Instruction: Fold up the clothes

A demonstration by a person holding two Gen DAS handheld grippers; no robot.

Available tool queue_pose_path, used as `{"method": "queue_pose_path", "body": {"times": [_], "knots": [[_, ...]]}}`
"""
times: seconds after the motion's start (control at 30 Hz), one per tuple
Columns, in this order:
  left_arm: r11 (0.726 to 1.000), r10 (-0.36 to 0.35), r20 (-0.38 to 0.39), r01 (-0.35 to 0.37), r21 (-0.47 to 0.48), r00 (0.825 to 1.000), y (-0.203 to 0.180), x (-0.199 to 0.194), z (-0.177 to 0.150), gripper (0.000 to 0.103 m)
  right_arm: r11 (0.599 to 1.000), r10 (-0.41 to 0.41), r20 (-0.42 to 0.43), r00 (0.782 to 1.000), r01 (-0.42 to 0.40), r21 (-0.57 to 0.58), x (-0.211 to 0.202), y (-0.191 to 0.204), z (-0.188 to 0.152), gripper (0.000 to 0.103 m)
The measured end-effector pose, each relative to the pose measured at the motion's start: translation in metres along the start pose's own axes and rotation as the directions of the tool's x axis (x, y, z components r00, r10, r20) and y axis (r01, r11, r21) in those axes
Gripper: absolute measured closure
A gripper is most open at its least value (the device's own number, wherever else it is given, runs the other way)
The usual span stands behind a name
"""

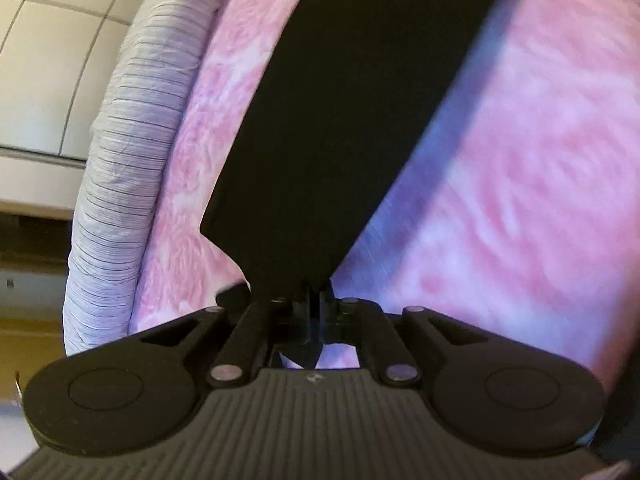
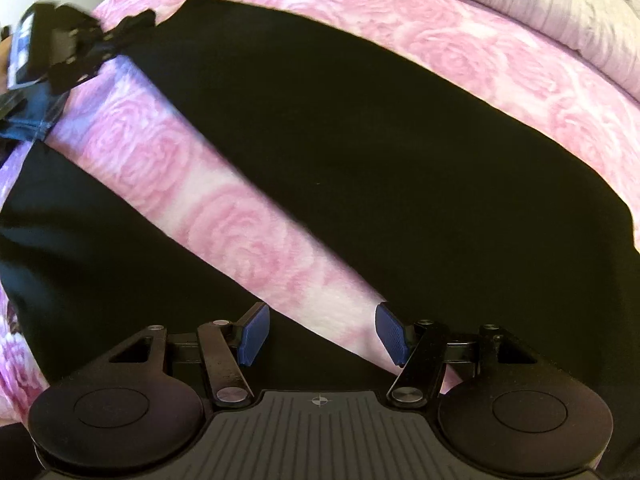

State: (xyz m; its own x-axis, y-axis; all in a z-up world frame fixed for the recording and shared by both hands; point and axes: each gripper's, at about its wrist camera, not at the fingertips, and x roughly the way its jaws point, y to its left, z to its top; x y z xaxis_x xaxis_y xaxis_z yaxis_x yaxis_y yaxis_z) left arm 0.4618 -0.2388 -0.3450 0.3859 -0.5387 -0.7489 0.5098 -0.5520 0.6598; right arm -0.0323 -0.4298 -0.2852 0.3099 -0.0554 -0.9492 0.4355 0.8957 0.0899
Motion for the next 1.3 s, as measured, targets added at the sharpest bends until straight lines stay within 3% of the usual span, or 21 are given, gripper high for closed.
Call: {"method": "queue_pose_path", "body": {"times": [0.13, 0.2, 0.3, 0.43, 0.53, 0.73, 0.87, 0.93, 1.1, 1.17, 1.3], "knots": [[0.999, -0.051, -0.055, 0.052, 0.018, 0.997, -0.009, 0.003, -0.001, 0.089, 1.000, 0.008, -0.017, 1.000, -0.008, 0.024, 0.002, 0.001, -0.004, 0.040], [0.998, -0.057, -0.092, 0.057, -0.004, 0.994, -0.010, 0.006, -0.003, 0.077, 0.999, 0.011, -0.020, 1.000, -0.011, 0.033, -0.002, 0.003, -0.006, 0.040], [0.995, -0.074, -0.132, 0.065, -0.072, 0.988, -0.005, 0.002, -0.007, 0.075, 0.997, -0.014, -0.007, 1.000, 0.015, 0.072, -0.017, -0.002, -0.016, 0.040], [0.973, -0.098, -0.110, 0.072, -0.218, 0.989, 0.012, -0.023, 0.004, 0.072, 0.975, -0.105, 0.007, 0.994, 0.101, 0.200, -0.047, -0.024, -0.050, 0.040], [0.960, -0.098, -0.068, 0.076, -0.268, 0.993, 0.018, -0.046, 0.031, 0.070, 0.930, -0.193, 0.000, 0.981, 0.183, 0.319, -0.074, -0.048, -0.087, 0.040], [0.949, -0.130, 0.058, 0.141, -0.281, 0.990, -0.010, -0.111, 0.135, 0.063, 0.803, -0.334, 0.015, 0.942, 0.277, 0.528, -0.129, -0.115, -0.182, 0.040], [0.934, -0.183, 0.148, 0.219, -0.283, 0.972, -0.052, -0.161, 0.224, 0.058, 0.777, -0.327, 0.025, 0.945, 0.253, 0.577, -0.139, -0.182, -0.237, 0.040], [0.922, -0.229, 0.183, 0.273, -0.273, 0.956, -0.081, -0.179, 0.274, 0.058, 0.788, -0.305, 0.044, 0.951, 0.226, 0.573, -0.140, -0.214, -0.258, 0.040], [0.913, -0.342, 0.255, 0.384, -0.137, 0.904, -0.154, -0.211, 0.409, 0.056, 0.870, -0.201, 0.111, 0.973, 0.125, 0.478, -0.132, -0.283, -0.287, 0.040], [0.912, -0.368, 0.282, 0.403, -0.075, 0.886, -0.175, -0.217, 0.456, 0.054, 0.891, -0.168, 0.128, 0.977, 0.095, 0.444, -0.125, -0.295, -0.292, 0.040], [0.920, -0.381, 0.312, 0.390, 0.035, 0.870, -0.207, -0.223, 0.526, 0.052, 0.927, -0.101, 0.158, 0.982, 0.035, 0.373, -0.109, -0.319, -0.302, 0.041]]}}
